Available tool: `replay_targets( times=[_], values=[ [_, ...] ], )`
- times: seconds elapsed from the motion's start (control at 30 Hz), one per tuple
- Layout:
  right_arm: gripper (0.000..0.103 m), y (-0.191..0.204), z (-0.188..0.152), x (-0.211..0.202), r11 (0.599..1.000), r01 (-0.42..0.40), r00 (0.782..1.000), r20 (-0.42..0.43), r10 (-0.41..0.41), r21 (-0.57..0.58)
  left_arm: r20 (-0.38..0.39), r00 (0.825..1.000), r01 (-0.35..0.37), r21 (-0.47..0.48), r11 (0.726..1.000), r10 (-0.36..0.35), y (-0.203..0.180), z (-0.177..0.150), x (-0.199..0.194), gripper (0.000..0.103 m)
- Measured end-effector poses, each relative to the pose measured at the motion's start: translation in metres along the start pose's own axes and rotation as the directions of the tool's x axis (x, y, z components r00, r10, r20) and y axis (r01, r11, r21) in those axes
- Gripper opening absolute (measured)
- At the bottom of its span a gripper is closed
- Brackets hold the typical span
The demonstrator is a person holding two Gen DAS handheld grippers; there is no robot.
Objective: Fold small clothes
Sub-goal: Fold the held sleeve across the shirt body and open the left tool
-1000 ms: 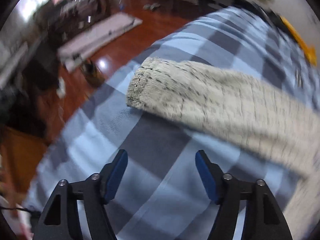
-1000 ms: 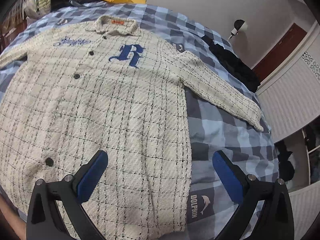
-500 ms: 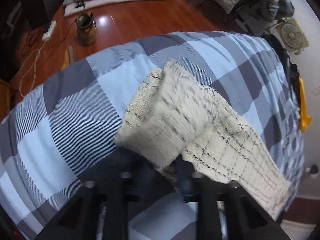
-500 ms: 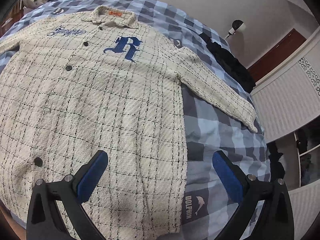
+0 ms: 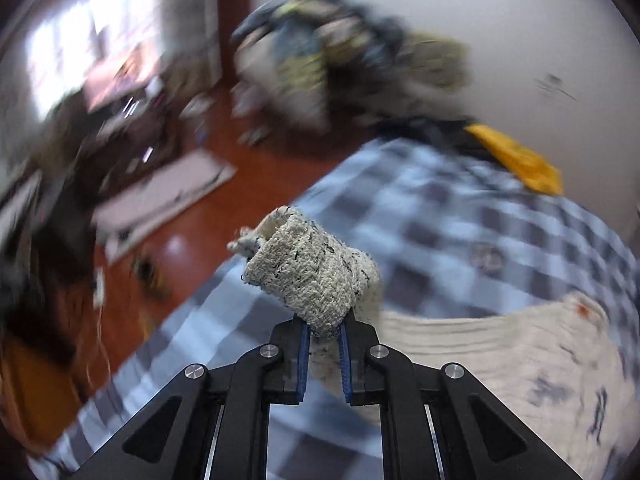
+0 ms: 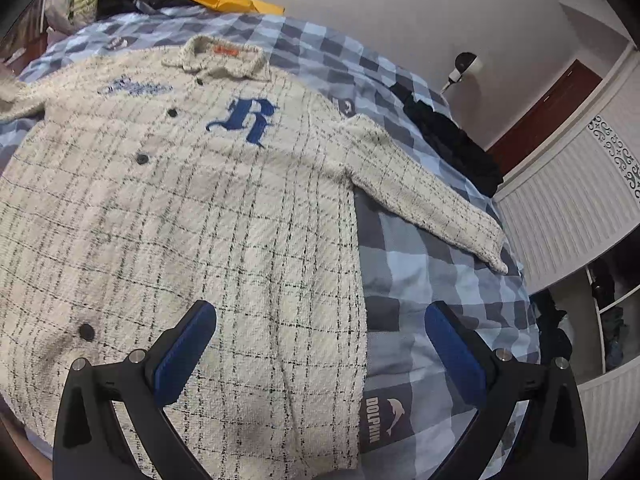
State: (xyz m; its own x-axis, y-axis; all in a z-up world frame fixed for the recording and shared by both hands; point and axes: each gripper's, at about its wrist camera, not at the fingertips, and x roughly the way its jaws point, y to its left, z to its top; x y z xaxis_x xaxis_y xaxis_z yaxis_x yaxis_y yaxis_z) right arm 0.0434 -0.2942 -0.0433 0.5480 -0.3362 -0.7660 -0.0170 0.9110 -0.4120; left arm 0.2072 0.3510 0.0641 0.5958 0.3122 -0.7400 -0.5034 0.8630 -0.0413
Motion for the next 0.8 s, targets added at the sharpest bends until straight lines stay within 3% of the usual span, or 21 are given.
replay_targets(
  times=[0.17,0.3,0.4,0.5,0.57,0.63,0.67,0.73,0.8],
  values=[
    [0.102,-0.014,-0.002,-0.003,0.997,-0.041,0.999,0.025,0.039,0.066,0.052,0.992,0.112,0.112,0.987,-0.118,-0.137,0.018,-0.063,0.012],
    [0.102,-0.024,-0.004,0.007,0.990,-0.072,0.997,-0.007,0.074,0.125,0.062,0.978,0.183,0.213,0.960,-0.200,-0.249,0.009,-0.089,0.012],
    [0.102,-0.034,-0.007,0.016,0.978,-0.097,0.994,-0.034,0.105,0.182,0.025,0.946,0.305,0.261,0.916,-0.322,-0.343,-0.015,-0.103,0.012],
    [0.102,-0.040,-0.008,0.021,0.970,-0.105,0.992,-0.046,0.118,0.220,-0.022,0.920,0.378,0.315,0.871,-0.391,-0.419,-0.052,-0.102,0.012],
    [0.102,-0.043,-0.009,0.024,0.965,-0.111,0.991,-0.051,0.126,0.239,-0.093,0.895,0.437,0.368,0.821,-0.435,-0.473,-0.093,-0.095,0.013],
    [0.102,-0.045,-0.009,0.028,0.961,-0.118,0.989,-0.058,0.136,0.251,-0.253,0.863,0.505,0.409,0.760,-0.437,-0.519,-0.140,-0.077,0.014],
    [0.102,-0.045,-0.010,0.029,0.959,-0.122,0.988,-0.062,0.142,0.255,-0.344,0.838,0.540,0.406,0.737,-0.424,-0.537,-0.161,-0.067,0.015],
    [0.102,-0.046,-0.011,0.031,0.956,-0.129,0.986,-0.065,0.151,0.262,-0.482,0.785,0.587,0.377,0.716,-0.390,-0.556,-0.202,-0.050,0.015],
    [0.102,-0.048,-0.012,0.031,0.952,-0.136,0.986,-0.061,0.158,0.272,-0.529,0.772,0.585,0.378,0.717,-0.351,-0.559,-0.230,-0.045,0.015]
  ],
)
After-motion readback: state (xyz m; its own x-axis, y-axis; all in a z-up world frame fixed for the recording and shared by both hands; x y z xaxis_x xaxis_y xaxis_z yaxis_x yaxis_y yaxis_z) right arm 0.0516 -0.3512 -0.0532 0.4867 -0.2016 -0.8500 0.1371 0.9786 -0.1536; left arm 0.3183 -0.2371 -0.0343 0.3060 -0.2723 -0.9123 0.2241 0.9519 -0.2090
